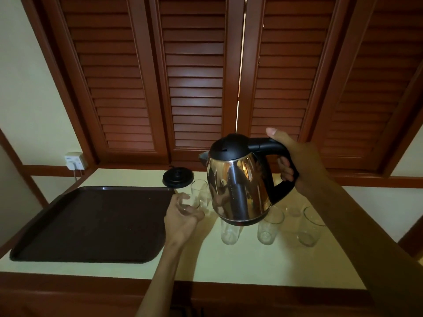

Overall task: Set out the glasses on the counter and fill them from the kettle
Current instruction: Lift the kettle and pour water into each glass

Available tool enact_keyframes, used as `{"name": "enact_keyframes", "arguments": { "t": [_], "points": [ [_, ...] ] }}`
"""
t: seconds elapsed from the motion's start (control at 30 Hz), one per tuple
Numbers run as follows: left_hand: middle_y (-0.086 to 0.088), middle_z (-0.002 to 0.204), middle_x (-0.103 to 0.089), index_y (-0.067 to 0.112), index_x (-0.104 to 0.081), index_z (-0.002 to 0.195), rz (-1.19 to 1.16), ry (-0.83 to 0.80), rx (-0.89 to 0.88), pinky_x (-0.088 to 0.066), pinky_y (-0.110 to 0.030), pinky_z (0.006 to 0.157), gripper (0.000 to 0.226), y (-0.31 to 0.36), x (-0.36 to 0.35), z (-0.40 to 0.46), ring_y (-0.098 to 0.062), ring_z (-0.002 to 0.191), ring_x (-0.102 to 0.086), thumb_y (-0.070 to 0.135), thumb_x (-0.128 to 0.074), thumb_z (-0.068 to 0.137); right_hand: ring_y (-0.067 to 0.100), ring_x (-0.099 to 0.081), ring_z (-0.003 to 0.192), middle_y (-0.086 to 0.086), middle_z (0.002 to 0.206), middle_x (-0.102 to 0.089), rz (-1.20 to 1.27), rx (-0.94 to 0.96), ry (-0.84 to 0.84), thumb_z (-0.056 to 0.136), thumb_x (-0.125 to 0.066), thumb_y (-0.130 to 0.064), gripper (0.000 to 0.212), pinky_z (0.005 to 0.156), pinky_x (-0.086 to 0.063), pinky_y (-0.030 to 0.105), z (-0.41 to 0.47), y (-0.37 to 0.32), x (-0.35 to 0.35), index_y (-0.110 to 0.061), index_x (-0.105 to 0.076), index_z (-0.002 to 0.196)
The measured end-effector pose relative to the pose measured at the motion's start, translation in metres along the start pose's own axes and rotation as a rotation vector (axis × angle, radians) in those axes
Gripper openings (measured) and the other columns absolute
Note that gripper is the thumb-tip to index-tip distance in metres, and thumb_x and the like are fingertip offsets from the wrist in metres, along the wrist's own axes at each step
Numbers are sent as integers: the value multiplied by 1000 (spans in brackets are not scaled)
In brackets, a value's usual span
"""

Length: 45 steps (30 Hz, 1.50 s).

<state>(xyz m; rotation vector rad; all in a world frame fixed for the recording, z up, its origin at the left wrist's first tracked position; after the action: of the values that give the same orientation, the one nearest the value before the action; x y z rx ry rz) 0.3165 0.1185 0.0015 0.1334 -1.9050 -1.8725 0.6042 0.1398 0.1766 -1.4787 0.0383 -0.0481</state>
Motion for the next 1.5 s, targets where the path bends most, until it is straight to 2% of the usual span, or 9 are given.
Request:
{"name": "enact_keyframes", "arguments": {
  "t": [0.1,0.27,0.47,0.63,0.8,0.97,1.23,1.37,1.5],
  "points": [
    [1,83,-72,27,-61,104,28,16,-76,-52,-27,71,44,25,7,2,-11,81,-69,8,-85,73,12,-34,32,-4,39,-42,-73,15,8,83,-75,-53,55,39,-33,22,1,-5,1,-17,-54,47],
    [6,87,-71,29,-64,98,102,25,-122,-53,-28,69,42,39,12,7,-13,83,-70,13,-88,68,13,-35,33,-4,39,-43,-169,62,-8,83,-77,-49,53,41,-32,25,1,-20,-5,-15,-53,51],
    [6,83,-70,29,-63,89,109,47,-126,-56,-34,73,42,42,20,7,-19,82,-69,10,-90,63,15,-34,33,-2,38,-42,-261,108,-47,79,-80,-53,60,39,-31,23,-2,-33,-13,-20,-55,35],
    [5,82,-70,30,-63,85,114,26,-140,-55,-31,71,39,44,21,6,-17,81,-70,10,-89,63,18,-36,33,3,42,-44,-357,134,-38,75,-81,-56,58,41,-33,25,-2,-42,-19,-16,-54,43],
    [6,86,-76,32,-67,91,121,-4,-152,-58,-31,73,37,41,15,4,-10,83,-72,17,-90,66,17,-38,32,8,46,-47,-476,136,-44,65,-83,-64,63,38,-33,23,1,-47,-26,-8,-58,53],
    [4,86,-76,32,-65,87,123,-31,-102,-61,-37,78,36,29,11,5,-13,83,-73,14,-88,66,12,-40,33,1,43,-45,-547,150,-27,59,-83,-67,63,48,-36,27,3,-52,-31,-9,-58,55],
    [4,91,-76,34,-65,90,127,-55,-55,-62,-41,78,37,10,6,8,-17,88,-72,16,-82,62,10,-43,37,-4,42,-45,-625,125,-21,66,-84,-61,56,49,-38,24,2,-60,-38,-13,-58,54],
    [3,93,-75,36,-65,91,127,-52,-43,-63,-43,78,38,2,8,10,-15,87,-72,15,-84,66,12,-47,40,-4,42,-47,-644,110,12,65,-84,-62,60,50,-39,26,3,-65,-36,-4,-69,67],
    [4,93,-75,34,-65,93,126,-69,-32,-63,-44,80,39,-3,6,11,-16,89,-71,12,-85,68,10,-40,35,-5,38,-39,-665,94,40,65,-83,-63,72,46,-35,25,2,-70,-34,6,-74,84]
  ]
}}
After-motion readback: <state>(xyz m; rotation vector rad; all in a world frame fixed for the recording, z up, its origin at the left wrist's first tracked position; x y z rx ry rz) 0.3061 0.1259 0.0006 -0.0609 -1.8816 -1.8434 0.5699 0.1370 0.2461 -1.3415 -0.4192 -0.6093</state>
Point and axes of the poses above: each hand's wrist, its own z-axis towards the middle knuckle, its own x-axis out of the back of the hand, y = z × x, the point moved 10 cm from there along z, towards the middle knuckle
